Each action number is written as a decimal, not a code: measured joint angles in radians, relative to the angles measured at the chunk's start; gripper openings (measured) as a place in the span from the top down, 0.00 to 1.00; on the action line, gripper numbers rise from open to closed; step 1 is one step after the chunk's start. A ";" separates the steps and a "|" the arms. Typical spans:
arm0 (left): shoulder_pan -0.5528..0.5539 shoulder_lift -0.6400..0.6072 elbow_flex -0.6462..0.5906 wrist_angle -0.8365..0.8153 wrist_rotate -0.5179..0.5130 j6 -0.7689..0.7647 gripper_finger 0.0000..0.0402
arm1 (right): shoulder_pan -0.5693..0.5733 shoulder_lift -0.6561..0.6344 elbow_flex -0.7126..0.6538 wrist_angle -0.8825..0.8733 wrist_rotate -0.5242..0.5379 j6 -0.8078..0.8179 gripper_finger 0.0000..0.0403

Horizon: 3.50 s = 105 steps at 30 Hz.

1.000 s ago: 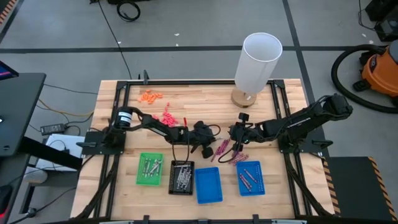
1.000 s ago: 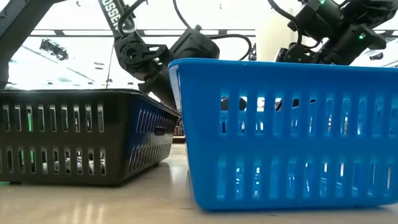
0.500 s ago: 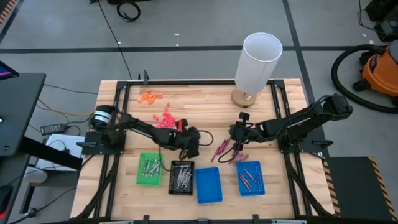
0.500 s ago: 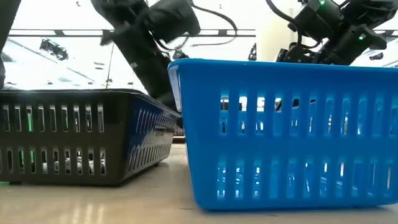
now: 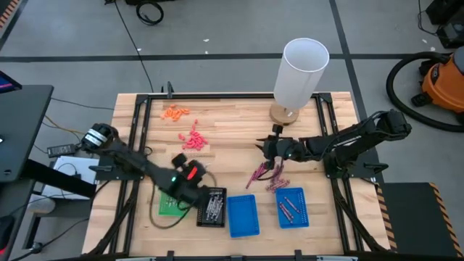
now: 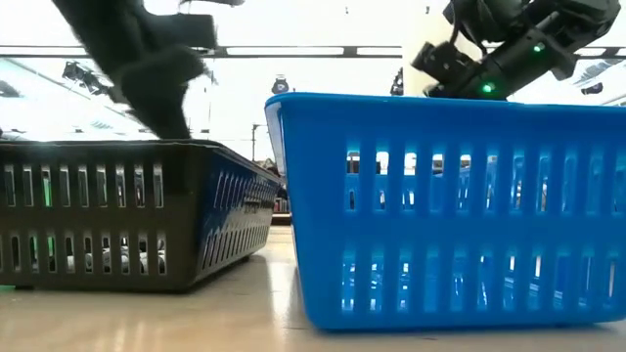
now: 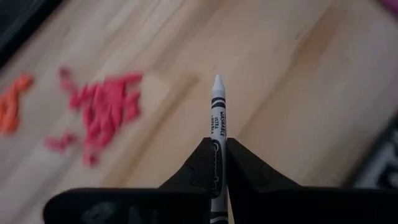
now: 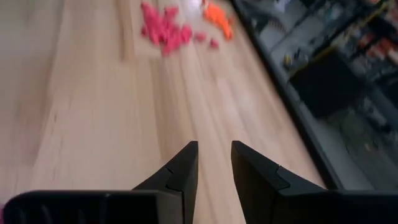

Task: Sort crayons
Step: Put the white crayon into the green bin, then put the red crayon into the left blue bin

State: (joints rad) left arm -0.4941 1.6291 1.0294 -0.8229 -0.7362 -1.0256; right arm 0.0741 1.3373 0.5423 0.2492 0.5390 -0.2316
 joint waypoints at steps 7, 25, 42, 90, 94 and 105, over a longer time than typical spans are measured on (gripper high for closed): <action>-0.199 0.000 0.001 -0.196 -0.026 -0.450 0.93 | -0.058 0.000 0.000 0.165 -0.059 -0.076 0.74; -0.450 -0.009 0.003 -0.297 0.167 -0.929 0.88 | -0.136 0.000 0.000 0.228 -0.178 -0.078 0.74; -0.274 -0.015 0.029 -0.245 0.041 -0.410 0.59 | -0.097 0.000 0.002 0.103 -0.282 -0.056 0.74; 0.230 -0.074 -0.323 1.128 0.136 1.055 0.60 | 0.010 0.216 0.373 -0.838 -0.458 -0.033 0.73; 0.230 -0.074 -0.323 1.141 0.136 1.080 0.60 | 0.000 0.216 0.343 -0.830 -0.458 -0.080 0.73; 0.230 -0.074 -0.323 1.164 0.136 1.096 0.60 | -0.033 0.216 0.269 -0.736 -0.481 -0.144 0.73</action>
State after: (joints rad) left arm -0.2646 1.5555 0.7063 0.3408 -0.6006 0.0709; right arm 0.0414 1.5528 0.8114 -0.4867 0.0583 -0.3753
